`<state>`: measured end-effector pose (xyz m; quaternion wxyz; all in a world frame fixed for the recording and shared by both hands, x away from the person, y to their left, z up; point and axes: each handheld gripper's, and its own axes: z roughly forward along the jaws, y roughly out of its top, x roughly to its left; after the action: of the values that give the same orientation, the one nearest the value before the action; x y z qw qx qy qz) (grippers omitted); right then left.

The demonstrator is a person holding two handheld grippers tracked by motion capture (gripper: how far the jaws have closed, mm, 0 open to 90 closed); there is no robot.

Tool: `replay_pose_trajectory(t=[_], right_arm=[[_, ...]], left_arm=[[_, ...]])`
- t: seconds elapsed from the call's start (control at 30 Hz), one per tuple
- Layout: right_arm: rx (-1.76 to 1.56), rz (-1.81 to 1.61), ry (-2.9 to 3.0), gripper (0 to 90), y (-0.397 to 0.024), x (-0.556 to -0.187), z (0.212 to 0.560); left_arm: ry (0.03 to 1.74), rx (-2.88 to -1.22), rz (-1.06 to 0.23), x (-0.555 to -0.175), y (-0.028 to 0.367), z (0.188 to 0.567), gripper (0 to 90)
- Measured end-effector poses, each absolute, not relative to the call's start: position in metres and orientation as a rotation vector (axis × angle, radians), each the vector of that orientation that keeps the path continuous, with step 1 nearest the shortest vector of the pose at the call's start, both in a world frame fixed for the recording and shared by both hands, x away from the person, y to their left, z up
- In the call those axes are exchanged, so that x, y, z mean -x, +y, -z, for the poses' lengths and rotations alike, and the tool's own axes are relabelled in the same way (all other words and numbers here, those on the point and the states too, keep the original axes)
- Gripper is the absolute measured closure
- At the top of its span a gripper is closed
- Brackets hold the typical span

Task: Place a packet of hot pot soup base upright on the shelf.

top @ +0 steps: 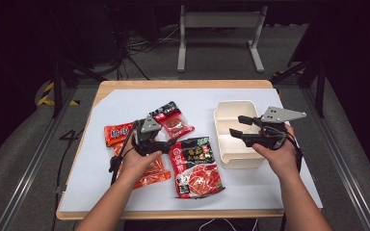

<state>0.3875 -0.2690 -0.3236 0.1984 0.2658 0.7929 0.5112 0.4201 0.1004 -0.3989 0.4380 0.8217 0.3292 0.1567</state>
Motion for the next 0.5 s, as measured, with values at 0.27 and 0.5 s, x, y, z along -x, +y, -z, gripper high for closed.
replay_pose_trajectory(t=[0.27, 0.5], right_arm=[[-0.752, -1.415, 2.21, 41.7, -0.273, -0.38, 0.324], [-0.772, -1.405, 2.207, 41.8, -0.278, -0.378, 0.325]], left_arm=[[0.835, -2.098, -0.285, -0.433, 0.092, 0.415, 27.1], [0.865, -2.167, -0.244, -0.44, 0.084, 0.423, 26.9]])
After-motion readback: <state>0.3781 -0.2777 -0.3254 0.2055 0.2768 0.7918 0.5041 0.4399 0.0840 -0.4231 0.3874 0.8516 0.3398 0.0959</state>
